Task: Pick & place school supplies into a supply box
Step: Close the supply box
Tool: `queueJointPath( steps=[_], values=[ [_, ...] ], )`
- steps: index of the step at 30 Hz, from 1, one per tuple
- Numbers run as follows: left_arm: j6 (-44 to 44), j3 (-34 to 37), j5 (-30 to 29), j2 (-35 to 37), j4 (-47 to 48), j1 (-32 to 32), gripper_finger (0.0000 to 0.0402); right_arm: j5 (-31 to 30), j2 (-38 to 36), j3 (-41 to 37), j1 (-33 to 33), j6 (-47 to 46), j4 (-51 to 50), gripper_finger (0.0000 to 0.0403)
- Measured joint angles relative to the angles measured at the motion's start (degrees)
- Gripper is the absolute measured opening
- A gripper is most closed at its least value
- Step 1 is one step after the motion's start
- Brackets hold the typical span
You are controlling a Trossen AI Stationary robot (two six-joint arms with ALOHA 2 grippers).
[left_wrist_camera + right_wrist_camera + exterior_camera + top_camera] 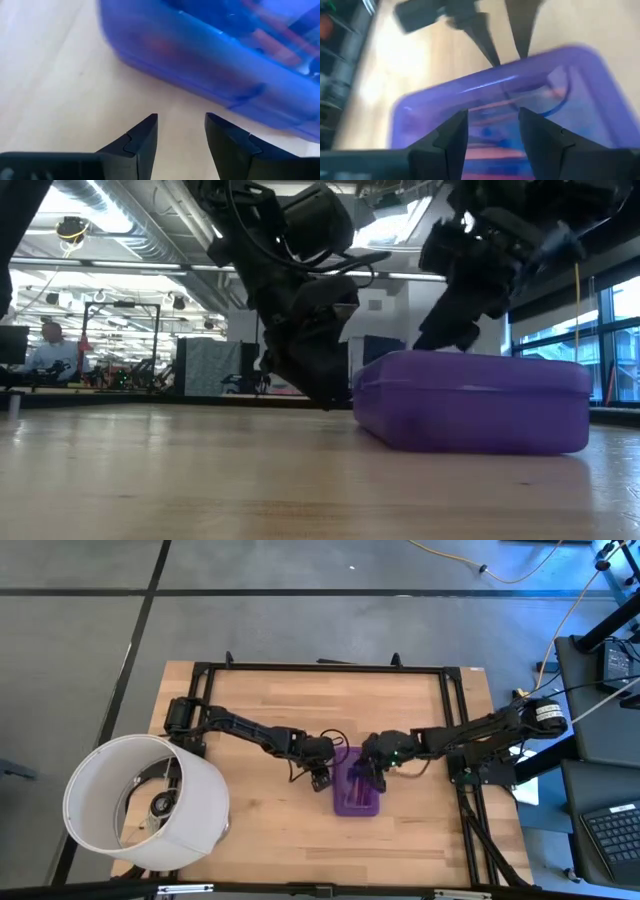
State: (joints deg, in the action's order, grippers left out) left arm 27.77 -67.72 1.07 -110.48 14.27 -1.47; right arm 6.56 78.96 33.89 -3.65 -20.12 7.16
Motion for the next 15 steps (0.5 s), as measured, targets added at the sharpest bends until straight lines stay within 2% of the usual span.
queueJointPath(
  steps=[3, 6, 10, 15],
  values=[
    [0.0, 0.0, -0.1, 0.0, 1.3, 0.7, 0.0157, -7.4, 0.0, 2.5, -2.6, 7.2, -3.9, 0.0176],
    [-1.1, 0.0, -0.2, 0.3, 3.2, 1.5, 0.0157, -11.6, 0.6, 7.9, -5.3, 10.4, -13.8, 0.0176],
    [-2.6, 0.0, 0.0, 0.3, 4.0, 2.2, 0.0157, -12.9, 3.1, 14.8, -8.6, 11.6, -24.7, 0.0176],
    [-4.5, 0.0, 0.0, 0.3, 3.9, 2.5, 0.0157, -13.0, 8.1, 17.6, -9.8, 11.4, -27.5, 0.0176]
  ],
)
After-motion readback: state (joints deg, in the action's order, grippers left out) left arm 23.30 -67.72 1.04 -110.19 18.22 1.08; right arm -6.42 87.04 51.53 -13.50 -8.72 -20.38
